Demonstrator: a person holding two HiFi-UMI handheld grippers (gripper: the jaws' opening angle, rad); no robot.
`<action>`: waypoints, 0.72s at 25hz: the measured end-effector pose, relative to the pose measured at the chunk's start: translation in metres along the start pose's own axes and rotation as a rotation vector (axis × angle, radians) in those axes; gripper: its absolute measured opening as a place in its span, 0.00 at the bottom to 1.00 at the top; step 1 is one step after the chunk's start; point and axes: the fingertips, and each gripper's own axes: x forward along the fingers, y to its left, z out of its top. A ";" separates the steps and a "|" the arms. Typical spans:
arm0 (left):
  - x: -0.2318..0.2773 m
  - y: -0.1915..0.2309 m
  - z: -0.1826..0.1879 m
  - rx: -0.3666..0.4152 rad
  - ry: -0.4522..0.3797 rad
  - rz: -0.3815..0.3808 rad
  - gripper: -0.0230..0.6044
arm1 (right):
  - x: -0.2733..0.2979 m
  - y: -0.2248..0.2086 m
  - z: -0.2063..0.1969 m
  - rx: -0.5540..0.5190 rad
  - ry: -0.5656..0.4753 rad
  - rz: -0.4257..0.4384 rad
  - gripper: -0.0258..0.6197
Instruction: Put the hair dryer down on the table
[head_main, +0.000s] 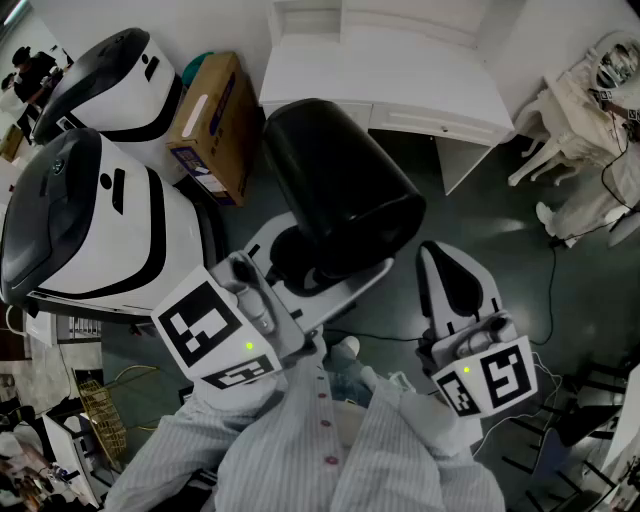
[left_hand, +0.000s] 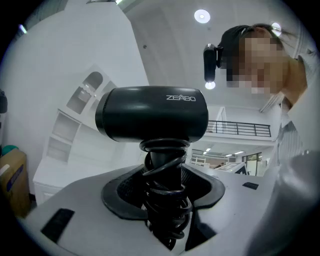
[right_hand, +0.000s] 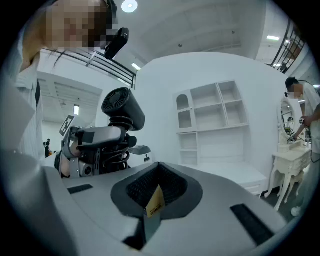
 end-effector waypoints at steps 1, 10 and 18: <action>0.002 -0.002 0.000 0.004 -0.002 -0.002 0.39 | -0.002 -0.001 0.000 -0.003 -0.001 0.000 0.06; 0.022 -0.019 -0.004 -0.001 -0.021 -0.014 0.39 | -0.024 -0.019 0.004 -0.010 -0.013 -0.014 0.06; 0.030 -0.037 -0.015 -0.011 -0.038 -0.011 0.39 | -0.049 -0.031 -0.001 -0.018 -0.011 -0.029 0.06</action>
